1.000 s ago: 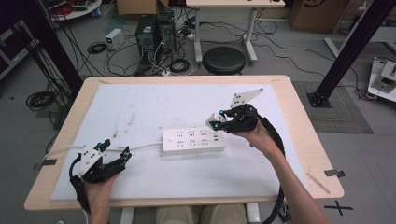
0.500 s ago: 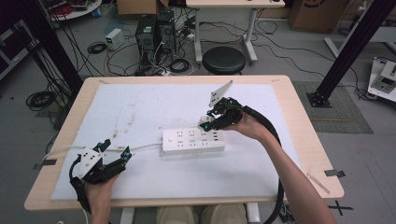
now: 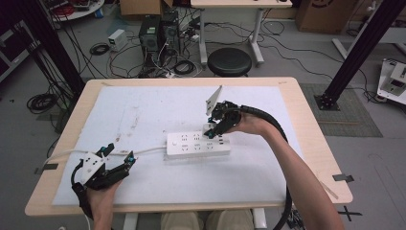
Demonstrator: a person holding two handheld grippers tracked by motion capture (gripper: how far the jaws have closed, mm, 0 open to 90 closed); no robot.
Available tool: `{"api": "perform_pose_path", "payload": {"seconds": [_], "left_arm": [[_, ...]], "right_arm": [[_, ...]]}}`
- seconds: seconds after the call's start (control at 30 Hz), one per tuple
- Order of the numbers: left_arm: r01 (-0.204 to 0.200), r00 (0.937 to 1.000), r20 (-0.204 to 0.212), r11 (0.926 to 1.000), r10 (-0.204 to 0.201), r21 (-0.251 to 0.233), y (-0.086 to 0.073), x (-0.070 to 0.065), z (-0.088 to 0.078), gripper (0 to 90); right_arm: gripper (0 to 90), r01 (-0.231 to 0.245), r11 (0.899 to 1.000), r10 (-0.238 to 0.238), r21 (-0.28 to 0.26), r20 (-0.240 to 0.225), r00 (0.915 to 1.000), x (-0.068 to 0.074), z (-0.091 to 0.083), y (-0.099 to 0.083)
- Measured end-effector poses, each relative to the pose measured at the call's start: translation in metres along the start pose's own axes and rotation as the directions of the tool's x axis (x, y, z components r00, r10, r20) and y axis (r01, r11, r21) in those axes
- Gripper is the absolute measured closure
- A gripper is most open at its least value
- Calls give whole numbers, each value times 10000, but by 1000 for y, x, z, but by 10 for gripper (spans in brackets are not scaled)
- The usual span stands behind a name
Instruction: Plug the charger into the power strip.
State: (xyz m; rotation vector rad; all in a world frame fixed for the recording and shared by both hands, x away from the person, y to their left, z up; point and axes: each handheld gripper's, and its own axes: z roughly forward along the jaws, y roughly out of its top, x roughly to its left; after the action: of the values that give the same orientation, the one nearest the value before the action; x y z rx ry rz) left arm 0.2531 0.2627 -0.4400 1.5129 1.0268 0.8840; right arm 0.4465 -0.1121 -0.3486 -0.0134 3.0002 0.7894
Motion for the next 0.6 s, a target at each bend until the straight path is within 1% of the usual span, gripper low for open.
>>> {"api": "perform_pose_path", "payload": {"seconds": [0.03, 0.07, 0.17, 0.2, 0.3, 0.33, 0.4, 0.47, 0.6], "left_arm": [[0, 10000, 0, 10000, 0, 0, 0, 0, 0, 238], [-35, 10000, 4, 10000, 35, 12, 0, 0, 0, 238], [-33, 10000, 14, 10000, 33, 26, 0, 0, 0, 238], [-1, 10000, 17, 10000, 1, -5, 0, 0, 0, 239], [-30, 10000, 35, 10000, 30, 10, 0, 0, 0, 238], [-66, 10000, 43, 10000, 66, 16, 0, 0, 0, 238], [-62, 10000, 39, 10000, 62, 10, 0, 0, 0, 239], [-50, 10000, 39, 10000, 50, -25, 0, -1, 0, 239], [-57, 9999, 88, 10000, 57, -6, -1, -1, -1, 238]], "right_arm": [[630, 0, 10000, 0, 0, 0, 10000, 0, 0, 0], [630, 11, 10000, -11, 7, -32, 10000, -5, 4, -2], [630, 27, 10000, -26, 77, -78, 10000, -6, 5, -3], [630, 205, 9990, -203, 391, -38, 9998, -8, 9, -2], [630, 323, 9983, -320, 483, -76, 9995, -9, 10, -1], [630, 458, 9969, -456, 647, -48, 9990, -9, 11, 1], [630, 569, 9962, -558, 660, -193, 9983, -11, 12, 4], [630, 585, 9962, -566, 648, -308, 9979, -12, 14, 4], [630, 623, 9946, -592, 825, -394, 9975, -12, 18, 1]]}}
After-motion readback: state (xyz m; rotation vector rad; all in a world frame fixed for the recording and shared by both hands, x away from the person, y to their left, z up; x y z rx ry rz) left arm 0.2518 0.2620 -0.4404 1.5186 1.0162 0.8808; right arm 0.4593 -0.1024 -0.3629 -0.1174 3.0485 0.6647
